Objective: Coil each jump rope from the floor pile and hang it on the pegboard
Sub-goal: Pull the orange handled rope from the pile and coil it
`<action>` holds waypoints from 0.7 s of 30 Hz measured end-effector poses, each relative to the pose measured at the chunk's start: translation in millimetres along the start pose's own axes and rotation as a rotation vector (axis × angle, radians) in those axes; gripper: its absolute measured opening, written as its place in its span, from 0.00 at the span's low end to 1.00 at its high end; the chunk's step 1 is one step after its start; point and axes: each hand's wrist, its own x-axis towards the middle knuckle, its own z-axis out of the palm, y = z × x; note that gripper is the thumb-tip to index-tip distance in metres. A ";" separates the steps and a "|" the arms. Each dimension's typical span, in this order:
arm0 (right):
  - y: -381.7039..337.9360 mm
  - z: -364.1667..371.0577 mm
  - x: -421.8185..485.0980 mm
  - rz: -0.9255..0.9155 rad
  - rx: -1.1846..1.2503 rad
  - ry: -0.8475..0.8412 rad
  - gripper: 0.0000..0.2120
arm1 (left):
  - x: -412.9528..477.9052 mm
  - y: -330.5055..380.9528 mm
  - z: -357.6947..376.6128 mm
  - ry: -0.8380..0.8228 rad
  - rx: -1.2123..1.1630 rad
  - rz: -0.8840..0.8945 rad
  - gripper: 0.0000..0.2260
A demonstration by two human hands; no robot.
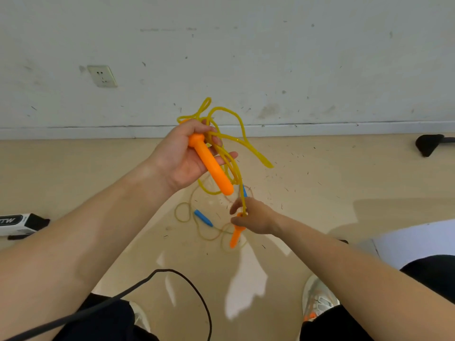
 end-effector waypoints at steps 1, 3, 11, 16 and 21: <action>2.6 1.0 -0.7 0.028 0.011 -0.051 0.06 | 0.8 1.6 -2.3 0.000 -0.001 0.002 0.09; 6.2 0.9 -2.6 0.079 0.056 -0.131 0.09 | 5.2 4.6 -10.5 0.039 0.046 -0.004 0.08; -29.0 -33.9 -23.7 0.117 0.561 -0.072 0.09 | 14.1 3.0 -58.5 0.374 0.948 -0.309 0.08; -60.3 -57.1 -37.8 0.109 1.009 -0.063 0.06 | 4.7 -1.0 -48.7 0.240 0.873 -0.354 0.11; -83.6 -69.8 -53.4 0.029 1.254 -0.103 0.09 | -11.2 -11.0 -24.5 0.135 0.699 -0.211 0.11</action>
